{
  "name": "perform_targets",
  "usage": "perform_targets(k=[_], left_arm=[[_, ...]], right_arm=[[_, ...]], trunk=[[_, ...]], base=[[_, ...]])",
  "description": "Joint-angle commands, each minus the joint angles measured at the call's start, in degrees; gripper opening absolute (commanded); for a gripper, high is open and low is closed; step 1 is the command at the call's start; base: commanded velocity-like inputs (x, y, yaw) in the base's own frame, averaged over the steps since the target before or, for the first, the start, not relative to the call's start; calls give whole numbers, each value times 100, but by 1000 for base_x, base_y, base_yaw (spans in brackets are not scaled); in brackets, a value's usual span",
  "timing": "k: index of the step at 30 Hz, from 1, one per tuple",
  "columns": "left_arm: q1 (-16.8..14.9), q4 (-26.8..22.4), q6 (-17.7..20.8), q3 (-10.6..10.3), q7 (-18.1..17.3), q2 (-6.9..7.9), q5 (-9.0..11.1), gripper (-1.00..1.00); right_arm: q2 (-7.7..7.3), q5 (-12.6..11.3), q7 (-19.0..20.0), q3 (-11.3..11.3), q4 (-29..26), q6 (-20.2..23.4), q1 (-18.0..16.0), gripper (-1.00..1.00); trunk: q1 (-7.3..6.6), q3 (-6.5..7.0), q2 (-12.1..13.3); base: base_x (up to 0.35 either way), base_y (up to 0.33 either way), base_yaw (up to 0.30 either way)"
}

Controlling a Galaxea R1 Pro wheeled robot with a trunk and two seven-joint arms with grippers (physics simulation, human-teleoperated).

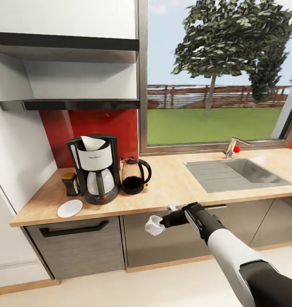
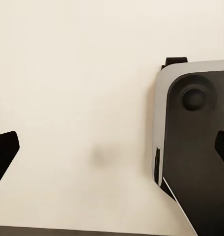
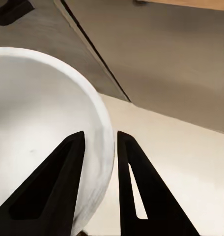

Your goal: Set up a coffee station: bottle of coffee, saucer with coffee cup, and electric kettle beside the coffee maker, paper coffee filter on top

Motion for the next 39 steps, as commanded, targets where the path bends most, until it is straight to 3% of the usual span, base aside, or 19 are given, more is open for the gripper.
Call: perform_targets(k=[1, 2, 3, 4, 5, 8, 12, 30, 39], left_arm=[[-6, 2, -1, 26, 12, -1, -43, 100], [-6, 2, 3, 22, 12, -1, -43, 100], [-6, 2, -1, 13, 12, 1, -47, 100], [-6, 2, -2, 11, 12, 3, -49, 100], [-6, 0, -2, 3, 12, 12, -53, 100], [5, -6, -2, -7, 12, 67, -55, 100], [21, 1, -20, -14, 7, 137, -52, 100], [65, 12, -2, 43, 18, 134, -25, 100], [47, 11, -1, 35, 21, 126, -25, 100]], right_arm=[[40, 70, 47, 10, -8, 9, -4, -100], [185, 79, 22, 20, -17, 17, -3, -100], [618, 72, -399, 29, -60, 27, -1, -100], [748, 64, -556, 30, -64, 28, -1, -100], [748, 53, -775, 31, -68, 29, -1, -100], [748, 40, -906, 37, -68, 23, -1, -100], [748, 0, -921, 32, -77, 19, -1, -100], [748, 2, -908, 12, -399, 14, 6, -100], [748, 2, -908, 7, -400, 20, 5, -100]], trunk=[[4, -13, -13], [4, -13, -13], [4, -13, -13], [4, -13, -13], [4, -13, -13], [4, -13, -13], [4, -13, -13], [4, -13, -13], [4, -13, -13]], base=[[0, 0, 0], [0, 17, 0], [0, 182, 0], [0, 226, 0], [0, 272, 0], [0, 293, 0], [-29, 303, 0], [-139, 299, 0], [31, 326, 0]])
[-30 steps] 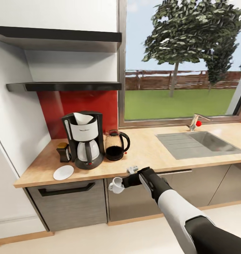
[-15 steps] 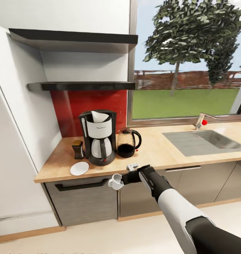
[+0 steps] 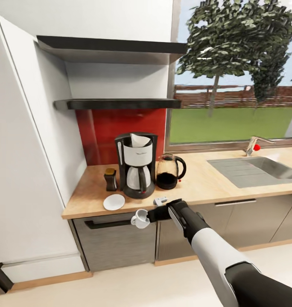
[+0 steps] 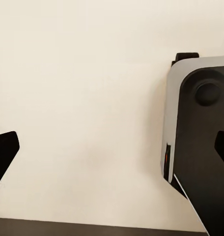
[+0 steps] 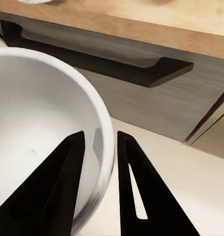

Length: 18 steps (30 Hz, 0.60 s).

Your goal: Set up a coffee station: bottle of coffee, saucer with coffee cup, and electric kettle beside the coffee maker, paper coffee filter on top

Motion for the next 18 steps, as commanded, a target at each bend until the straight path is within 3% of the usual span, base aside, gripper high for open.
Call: perform_targets(k=[1, 18], left_arm=[[-7, 5, -1, 25, 12, 2, -42, 100], [-12, 8, 6, 30, 12, -4, -42, 100]], right_arm=[[1, 34, 36, -1, -6, 23, -5, -100], [1, 66, 13, -22, -29, 31, -8, -100]], trunk=[[5, -13, -13], [5, -13, -13]], base=[[92, 337, 0], [140, 330, 0]])
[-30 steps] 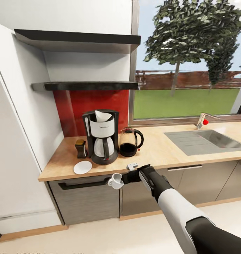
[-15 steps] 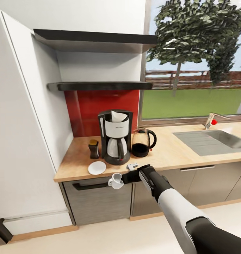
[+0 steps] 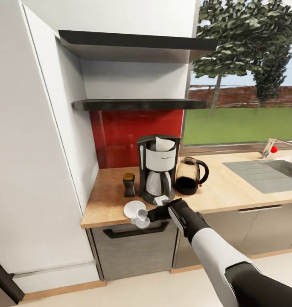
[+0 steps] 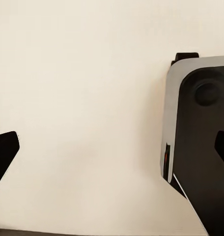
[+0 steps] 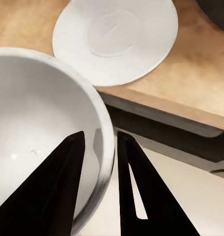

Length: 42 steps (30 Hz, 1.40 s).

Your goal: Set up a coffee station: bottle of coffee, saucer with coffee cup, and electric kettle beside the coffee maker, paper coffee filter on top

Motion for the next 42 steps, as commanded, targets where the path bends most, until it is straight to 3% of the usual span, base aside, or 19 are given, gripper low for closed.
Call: perform_targets(k=[1, 3, 4, 5, 8, 10, 16, 23, 30, 34, 42], left_arm=[[-5, 7, 0, 26, 12, 1, -43, 100], [1, 19, 0, 25, 12, 6, -47, 100], [11, 31, 0, 11, 12, 14, -51, 100], [15, 36, 0, 7, 15, 15, -54, 100], [22, 56, 1, 1, 19, 17, -54, 100], [16, 73, 7, -7, 21, 17, -50, 100], [15, 80, 15, -8, 19, 16, -50, 100], [15, 79, 50, -8, 21, 19, -50, 100], [15, 81, 69, -14, 21, 19, -58, 100], [22, 74, 43, -2, 16, 14, -50, 100], [33, 72, 27, 1, 20, 21, -50, 100]], right_arm=[[1, 39, 36, -8, -18, 23, -7, -100], [1, 40, 31, -56, -29, 23, -7, -100], [1, 40, -89, -311, -37, 23, -8, -100], [1, 41, -219, -416, -40, 23, -7, -100], [1, 36, -855, -662, -48, 23, -7, -100], [1, 32, -1627, -768, -176, 23, -6, -100], [1, 38, -1817, -780, -305, 23, -7, -100], [1, 26, -2488, -773, -331, 23, -9, -100], [1, 32, -2668, -774, -326, 23, -8, -100], [1, -2, -2824, -899, -194, 12, -7, -100], [1, -187, -2654, -933, -336, 23, -7, -100]], trunk=[[6, -13, -13], [6, -13, -13], [6, -13, -13], [6, -13, -13], [6, -13, -13], [6, -13, -13], [6, -13, -13], [6, -13, -13], [6, -13, -13], [6, -13, -13], [6, -13, -13]], base=[[171, 315, 0], [169, 314, 0], [158, 313, 0], [145, 310, 0], [121, 301, 0], [35, 165, 0], [2, 13, 0], [0, 0, 0], [0, 82, 0], [0, 0, 0], [55, 84, 0]])
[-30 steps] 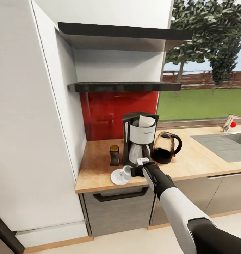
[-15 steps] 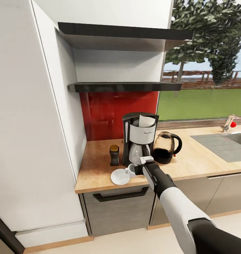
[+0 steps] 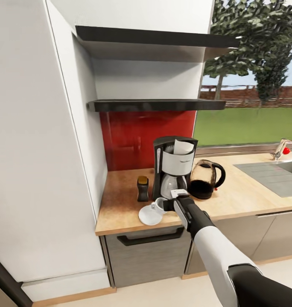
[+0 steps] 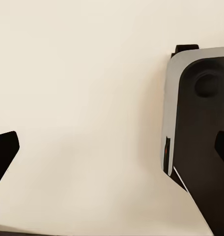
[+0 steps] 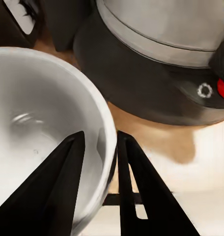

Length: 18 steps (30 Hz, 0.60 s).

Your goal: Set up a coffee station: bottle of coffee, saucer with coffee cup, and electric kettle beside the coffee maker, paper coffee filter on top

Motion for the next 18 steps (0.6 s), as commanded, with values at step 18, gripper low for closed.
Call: perform_targets(k=[18], left_arm=[[-6, 3, 11, 24, 12, 4, -40, 100]], right_arm=[[0, -221, -21, 10, 414, 33, 1, -100]], trunk=[[5, -13, -13]], base=[[37, 82, 0]])
